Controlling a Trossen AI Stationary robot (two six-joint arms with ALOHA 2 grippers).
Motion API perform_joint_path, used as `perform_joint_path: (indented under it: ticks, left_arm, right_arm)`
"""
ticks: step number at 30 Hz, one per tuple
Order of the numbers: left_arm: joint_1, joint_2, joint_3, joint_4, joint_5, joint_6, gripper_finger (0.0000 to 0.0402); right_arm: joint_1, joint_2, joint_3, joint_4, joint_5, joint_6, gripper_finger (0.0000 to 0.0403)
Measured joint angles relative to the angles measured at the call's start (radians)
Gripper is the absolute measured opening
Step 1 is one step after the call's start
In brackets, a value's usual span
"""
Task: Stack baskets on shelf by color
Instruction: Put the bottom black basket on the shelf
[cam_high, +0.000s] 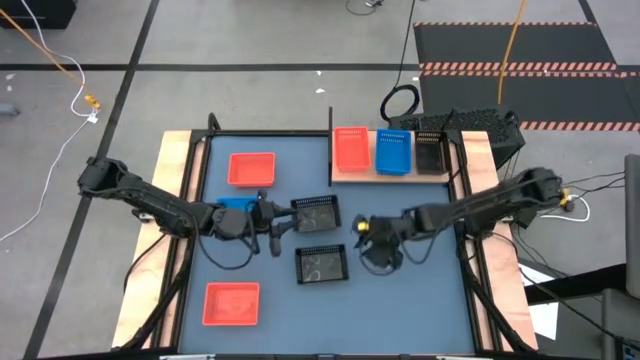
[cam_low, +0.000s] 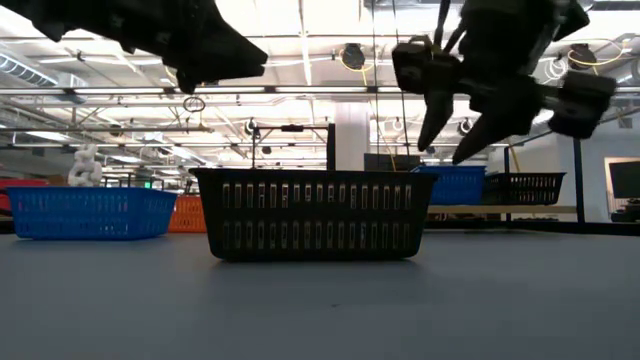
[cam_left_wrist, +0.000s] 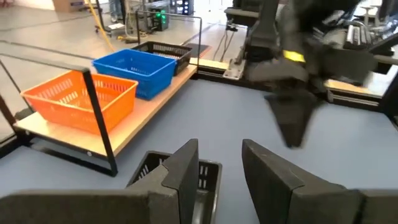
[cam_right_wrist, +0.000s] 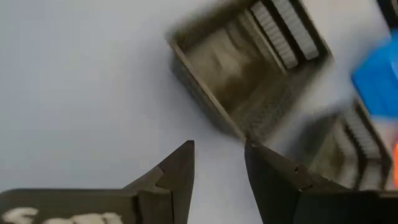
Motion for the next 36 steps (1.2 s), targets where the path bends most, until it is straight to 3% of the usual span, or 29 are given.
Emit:
perform_joint_path:
  ticks: [6, 16, 30, 36]
  left_arm:
    - [0.003, -0.001, 0.000, -0.062, 0.000, -0.049, 0.0127]
    - [0.003, -0.001, -0.001, -0.078, -0.008, -0.053, 0.0127]
    - [-0.013, 0.000, -0.001, -0.151, -0.016, -0.126, 0.0127]
    - [-0.013, 0.000, -0.001, -0.149, -0.060, -0.126, 0.0127]
  right_arm:
    - [0.026, 0.108, 0.000, 0.105, 0.042, -0.124, 0.0134]
    - [0.038, 0.253, 0.076, 0.125, 0.102, -0.287, 0.0134]
    - [0.048, 0.169, 0.098, 0.100, 0.184, -0.322, 0.0134]
    - [0.048, 0.216, 0.098, 0.131, 0.181, -0.415, 0.0134]
